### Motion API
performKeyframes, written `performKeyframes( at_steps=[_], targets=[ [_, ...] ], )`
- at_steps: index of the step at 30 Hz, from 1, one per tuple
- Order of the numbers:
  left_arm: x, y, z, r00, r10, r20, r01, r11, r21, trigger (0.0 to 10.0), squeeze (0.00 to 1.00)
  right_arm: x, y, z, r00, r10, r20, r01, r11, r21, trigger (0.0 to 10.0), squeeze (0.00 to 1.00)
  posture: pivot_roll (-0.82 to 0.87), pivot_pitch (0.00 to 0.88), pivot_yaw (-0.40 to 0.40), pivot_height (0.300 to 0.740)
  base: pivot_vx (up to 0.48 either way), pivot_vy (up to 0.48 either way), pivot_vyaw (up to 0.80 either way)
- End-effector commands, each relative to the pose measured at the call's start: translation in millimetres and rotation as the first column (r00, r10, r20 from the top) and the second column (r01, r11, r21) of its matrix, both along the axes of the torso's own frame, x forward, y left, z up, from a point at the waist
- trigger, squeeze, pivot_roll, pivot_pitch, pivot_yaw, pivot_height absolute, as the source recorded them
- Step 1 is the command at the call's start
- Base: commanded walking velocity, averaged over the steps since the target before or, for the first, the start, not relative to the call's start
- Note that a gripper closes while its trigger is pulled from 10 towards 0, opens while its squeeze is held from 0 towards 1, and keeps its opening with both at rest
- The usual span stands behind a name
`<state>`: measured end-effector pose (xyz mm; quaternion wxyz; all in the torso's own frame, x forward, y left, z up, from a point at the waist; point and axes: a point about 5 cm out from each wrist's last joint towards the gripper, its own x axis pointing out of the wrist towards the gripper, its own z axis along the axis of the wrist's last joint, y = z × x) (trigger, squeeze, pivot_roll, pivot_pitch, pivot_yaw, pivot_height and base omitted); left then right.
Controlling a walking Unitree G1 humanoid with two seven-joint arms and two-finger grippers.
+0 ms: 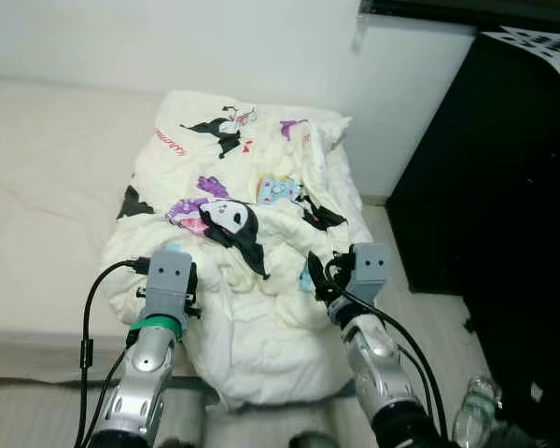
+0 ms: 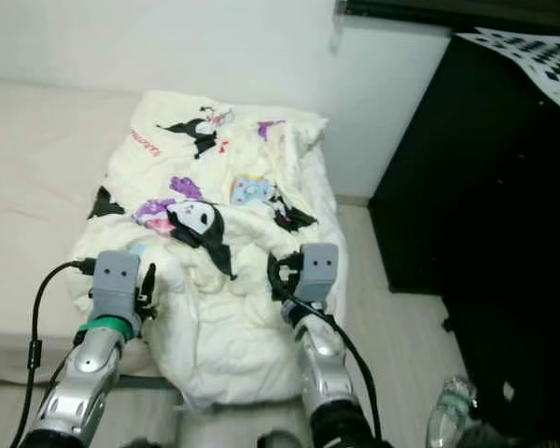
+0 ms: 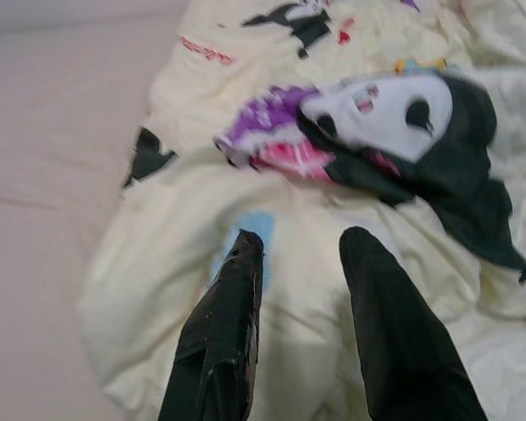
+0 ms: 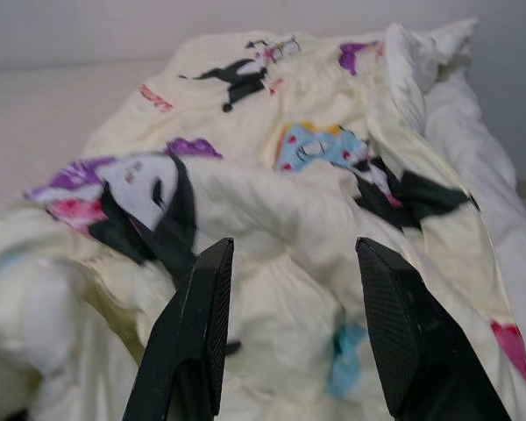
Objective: Clean up the room
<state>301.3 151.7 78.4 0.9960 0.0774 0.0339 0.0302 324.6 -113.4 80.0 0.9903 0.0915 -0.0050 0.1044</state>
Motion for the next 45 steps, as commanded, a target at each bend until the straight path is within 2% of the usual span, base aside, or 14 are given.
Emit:
performKeyframes(
  at_steps=[1,3,16,20,24,25,26,27,32,33,36,37,39,45],
  targets=[
    [-1.6,-1.2,-2.4,1.0,-0.004,-0.008,0.004,1.0,0.0,10.0,0.0,-3.4,-1.2,-5.5,1.0,-0.004,-0.023,0.004,1.0,0.008,10.0,0.0,0.03,0.016,-0.04,0.726,0.0,0.0,0.0],
    [-1.6,-0.8,-2.4,1.0,-0.002,-0.008,0.002,1.0,0.0,10.0,0.0,-3.7,-0.7,-5.5,1.0,-0.003,-0.023,0.003,1.0,0.01,10.0,0.0,0.03,0.017,-0.039,0.74,0.0,0.0,0.0],
    [-0.8,-0.1,-2.3,1.0,0.006,-0.007,-0.006,1.0,0.002,10.0,0.0,-4.9,-1.9,-7.7,0.999,-0.006,-0.036,0.006,1.0,0.003,10.0,0.0,0.02,0.015,-0.038,0.74,0.0,0.0,0.0],
    [-1.3,-1.0,-5.5,1.0,0.003,-0.021,-0.003,1.0,0.005,10.0,0.0,-8.1,-2.4,-18.1,0.997,-0.003,-0.083,0.001,1.0,-0.029,10.0,0.0,0.02,0.013,-0.036,0.74,0.0,0.0,0.0],
    [-5.0,-8.3,-19.3,0.996,-0.043,-0.08,0.043,0.999,0.003,10.0,0.0,-17.7,-5.8,-42.8,0.98,-0.013,-0.199,-0.003,0.997,-0.08,10.0,0.0,0.03,0.006,-0.037,0.74,0.0,0.0,0.0],
    [-9.7,-12.0,-33.5,0.988,-0.065,-0.139,0.068,0.998,0.011,10.0,0.0,-27.3,-10.4,-61.5,0.957,-0.027,-0.29,-0.005,0.994,-0.111,10.0,0.0,0.03,0.0,-0.037,0.74,0.0,0.0,0.0],
    [-23.2,-15.4,-64.5,0.958,-0.082,-0.275,0.083,0.997,-0.008,10.0,0.0,-49.3,-19.9,-93.6,0.891,-0.062,-0.449,-0.016,0.986,-0.167,10.0,0.0,0.03,0.0,-0.036,0.74,0.0,0.0,0.0],
    [-23.2,-15.4,-64.5,0.958,-0.082,-0.275,0.083,0.997,-0.008,10.0,0.0,-49.3,-19.9,-93.6,0.891,-0.062,-0.449,-0.016,0.986,-0.167,10.0,0.0,0.03,0.0,-0.036,0.74,0.0,0.0,0.0],
    [-45.7,-15.2,-97.2,0.903,-0.088,-0.421,0.105,0.994,0.017,10.0,0.0,-71.6,-26.1,-115.8,0.837,-0.082,-0.541,-0.051,0.973,-0.227,10.0,0.0,0.03,0.0,-0.031,0.74,0.0,0.0,0.0],
    [-55.3,-15.4,-108.7,0.873,-0.095,-0.479,0.108,0.994,-0.002,10.0,0.0,-79.0,-27.5,-122.1,0.819,-0.089,-0.567,-0.06,0.969,-0.239,10.0,0.0,0.03,0.0,-0.03,0.74,0.0,0.0,0.0],
    [-83.9,-13.0,-137.1,0.773,-0.088,-0.628,0.081,0.996,-0.039,10.0,0.0,-101.4,-33.7,-141.5,0.721,-0.152,-0.676,-0.04,0.965,-0.26,10.0,0.0,0.03,0.0,-0.031,0.74,0.0,0.0,0.0],
    [-83.9,-13.0,-137.1,0.773,-0.088,-0.628,0.081,0.996,-0.039,10.0,0.0,-101.4,-33.7,-141.5,0.721,-0.152,-0.676,-0.04,0.965,-0.26,10.0,0.0,0.03,0.0,-0.031,0.74,0.0,0.0,0.0],
    [-97.0,-10.5,-147.7,0.728,-0.071,-0.682,0.024,0.997,-0.078,10.0,0.0,-112.2,-33.0,-149.4,0.682,-0.161,-0.714,-0.065,0.958,-0.278,10.0,0.0,0.03,0.0,-0.028,0.74,0.0,0.0,0.0],
    [-106.2,-8.0,-154.6,0.708,-0.038,-0.705,-0.059,0.992,-0.113,10.0,0.0,-122.0,-28.6,-155.9,0.649,-0.147,-0.747,-0.101,0.956,-0.276,10.0,0.0,0.03,0.0,-0.024,0.74,0.0,0.0,0.0]
  ],
)
